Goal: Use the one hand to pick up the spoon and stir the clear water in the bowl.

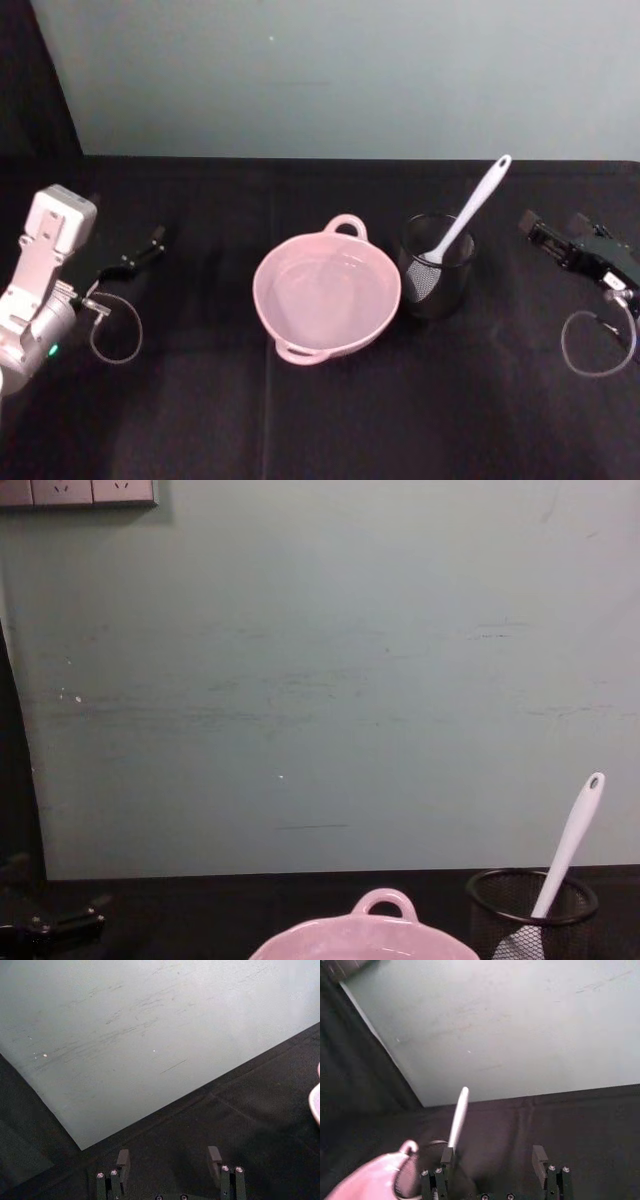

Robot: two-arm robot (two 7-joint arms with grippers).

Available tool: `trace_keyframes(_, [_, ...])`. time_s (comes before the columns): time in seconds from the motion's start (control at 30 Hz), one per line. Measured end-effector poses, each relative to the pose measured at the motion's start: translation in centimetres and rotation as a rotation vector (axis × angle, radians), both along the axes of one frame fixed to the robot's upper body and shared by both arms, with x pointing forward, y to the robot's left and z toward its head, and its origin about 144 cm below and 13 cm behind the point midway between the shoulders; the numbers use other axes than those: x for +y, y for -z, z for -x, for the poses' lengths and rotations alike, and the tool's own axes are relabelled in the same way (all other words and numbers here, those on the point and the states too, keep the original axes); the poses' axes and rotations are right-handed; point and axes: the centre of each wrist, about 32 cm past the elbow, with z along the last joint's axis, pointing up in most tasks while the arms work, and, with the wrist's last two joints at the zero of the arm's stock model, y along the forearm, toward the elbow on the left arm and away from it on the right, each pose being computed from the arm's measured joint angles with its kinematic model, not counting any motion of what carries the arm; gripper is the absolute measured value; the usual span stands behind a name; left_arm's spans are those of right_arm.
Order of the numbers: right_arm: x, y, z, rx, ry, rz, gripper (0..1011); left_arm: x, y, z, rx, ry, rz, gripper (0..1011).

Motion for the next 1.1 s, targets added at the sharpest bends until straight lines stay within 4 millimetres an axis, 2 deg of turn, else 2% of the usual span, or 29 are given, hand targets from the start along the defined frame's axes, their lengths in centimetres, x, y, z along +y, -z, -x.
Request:
trace_keyframes(0.27, [0.5, -0.1, -1.5, 0.012, 0.038, 0.224, 1002, 0.0, 0.0, 0.0, 0.000, 0.000, 0.000, 1011])
trace_keyframes(0.37, [1.2, -0.5, -2.6, 0.012, 0.051, 0.356, 1002, 0.0, 0.0, 0.0, 0.000, 0.000, 0.000, 1011])
trace_keyframes(0.63, [2.3, -0.8, -5.2, -0.049, 0.048, 0.509, 1002, 0.0, 0.0, 0.0, 0.000, 0.000, 0.000, 1011])
trace_keyframes(0.8, [2.6, 0.2, -6.5, -0.111, 0.023, 0.554, 1002, 0.0, 0.0, 0.0, 0.000, 0.000, 0.000, 1011])
trace_keyframes(0.87, [2.8, 1.1, -7.3, -0.146, 0.005, 0.569, 1002, 0.0, 0.0, 0.0, 0.000, 0.000, 0.000, 1011])
trace_keyframes(1.1, [3.3, 3.0, -8.0, -0.147, 0.007, 0.568, 1002, 0.0, 0.0, 0.0, 0.000, 0.000, 0.000, 1011])
